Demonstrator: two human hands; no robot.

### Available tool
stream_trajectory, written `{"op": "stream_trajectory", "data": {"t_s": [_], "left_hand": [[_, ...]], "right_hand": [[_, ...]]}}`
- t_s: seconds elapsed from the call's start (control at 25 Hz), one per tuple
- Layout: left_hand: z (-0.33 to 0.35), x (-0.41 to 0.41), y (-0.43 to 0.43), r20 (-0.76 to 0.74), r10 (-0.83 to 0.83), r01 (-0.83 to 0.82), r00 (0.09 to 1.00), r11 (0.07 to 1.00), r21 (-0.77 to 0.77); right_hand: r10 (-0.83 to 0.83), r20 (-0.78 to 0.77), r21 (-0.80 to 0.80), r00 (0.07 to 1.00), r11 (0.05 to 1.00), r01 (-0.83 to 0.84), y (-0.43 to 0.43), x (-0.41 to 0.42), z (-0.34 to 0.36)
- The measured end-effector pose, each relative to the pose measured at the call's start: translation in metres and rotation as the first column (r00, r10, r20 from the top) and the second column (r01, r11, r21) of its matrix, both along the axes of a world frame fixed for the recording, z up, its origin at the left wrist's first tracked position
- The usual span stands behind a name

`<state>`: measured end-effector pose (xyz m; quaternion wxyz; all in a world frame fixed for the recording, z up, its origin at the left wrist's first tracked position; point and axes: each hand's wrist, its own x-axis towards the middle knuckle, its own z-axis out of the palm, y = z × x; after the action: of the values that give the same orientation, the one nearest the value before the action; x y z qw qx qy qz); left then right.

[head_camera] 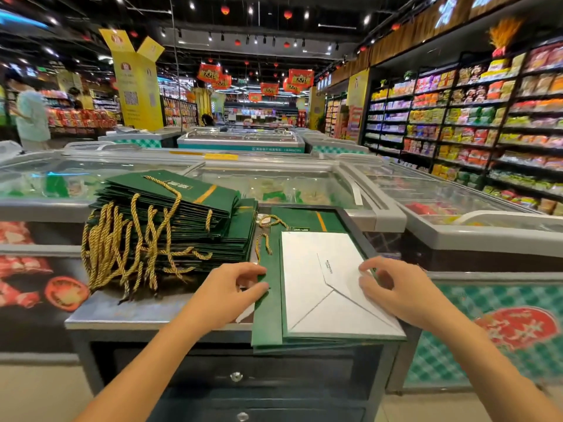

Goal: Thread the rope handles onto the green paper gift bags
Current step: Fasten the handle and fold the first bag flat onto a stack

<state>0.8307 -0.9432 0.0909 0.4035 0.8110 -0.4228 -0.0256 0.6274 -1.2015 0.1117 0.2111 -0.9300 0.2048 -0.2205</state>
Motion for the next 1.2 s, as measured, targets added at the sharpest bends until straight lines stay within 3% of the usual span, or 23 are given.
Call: {"op": "stream_trajectory", "data": {"t_s": [0.08,0.16,0.36,0.52,0.76,0.88,1.04,1.2], "left_hand": [[-0.001,-0.003,0.002,0.06,0.014,-0.014,0.998,1.0,-0.005],[-0.006,-0.004,0.003,0.128,0.002,-0.003,0.992,1.0,0.004],[-0.019,-0.007,0.002,0.302,-0.027,0.01,0.953,0.998,0.059],[-0.02,-0.009,0.004,0.386,-0.045,-0.001,0.921,0.993,0.118],[-0.021,-0.01,0.004,0.45,-0.054,-0.021,0.891,0.987,0.159],[-0.021,-0.011,0.004,0.471,-0.048,-0.034,0.881,0.986,0.163],[-0.023,-0.009,0.003,0.485,-0.036,-0.051,0.874,0.985,0.166],[-0.024,-0.009,0.002,0.483,-0.027,-0.058,0.875,0.985,0.161]], "right_hand": [[-0.048,-0.058,-0.172,0.997,0.984,0.038,0.006,0.004,-0.006],[-0.091,-0.102,-0.232,0.991,0.97,0.065,0.013,0.01,-0.007],[0.093,-0.018,-0.058,0.996,0.994,-0.094,0.044,0.066,0.015],[0.129,-0.118,0.01,0.985,0.992,-0.129,0.055,0.153,0.026],[-0.034,-0.351,-0.235,0.936,0.971,-0.052,0.047,0.238,0.016],[-0.052,-0.397,-0.17,0.916,0.985,-0.018,0.043,0.251,0.01],[0.069,-0.227,0.127,0.971,0.991,-0.041,0.039,0.251,0.008],[0.029,0.21,0.312,0.977,0.945,-0.096,0.041,0.236,0.023]]}}
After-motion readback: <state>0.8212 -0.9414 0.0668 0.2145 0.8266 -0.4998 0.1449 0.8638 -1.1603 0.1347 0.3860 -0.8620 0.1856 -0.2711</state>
